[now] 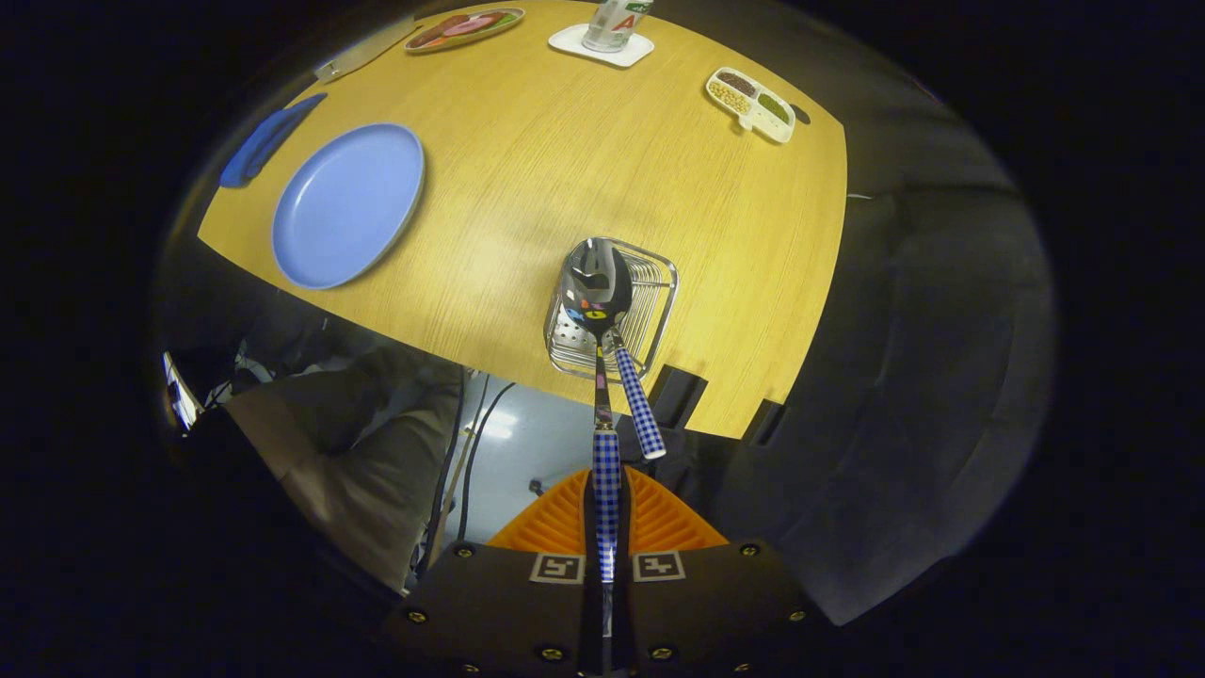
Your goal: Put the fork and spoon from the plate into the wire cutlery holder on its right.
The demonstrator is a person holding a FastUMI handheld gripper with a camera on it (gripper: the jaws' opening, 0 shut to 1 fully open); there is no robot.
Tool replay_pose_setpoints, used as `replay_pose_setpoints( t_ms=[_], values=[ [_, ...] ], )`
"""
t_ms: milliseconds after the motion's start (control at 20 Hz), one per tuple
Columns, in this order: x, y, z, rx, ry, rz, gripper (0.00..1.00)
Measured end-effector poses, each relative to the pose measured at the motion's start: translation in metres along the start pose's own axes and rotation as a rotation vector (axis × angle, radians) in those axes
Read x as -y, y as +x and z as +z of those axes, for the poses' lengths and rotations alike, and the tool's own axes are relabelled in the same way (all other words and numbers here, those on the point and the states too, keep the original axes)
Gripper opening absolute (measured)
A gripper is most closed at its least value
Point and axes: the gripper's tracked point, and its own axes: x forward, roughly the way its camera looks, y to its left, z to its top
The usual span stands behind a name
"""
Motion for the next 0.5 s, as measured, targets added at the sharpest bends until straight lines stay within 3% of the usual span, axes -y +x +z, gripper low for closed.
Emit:
replay_pose_setpoints(
  t_ms=[500],
  values=[
    [0.008,0.030,-0.004,-0.176,-0.029,0.056,0.04]
  ],
)
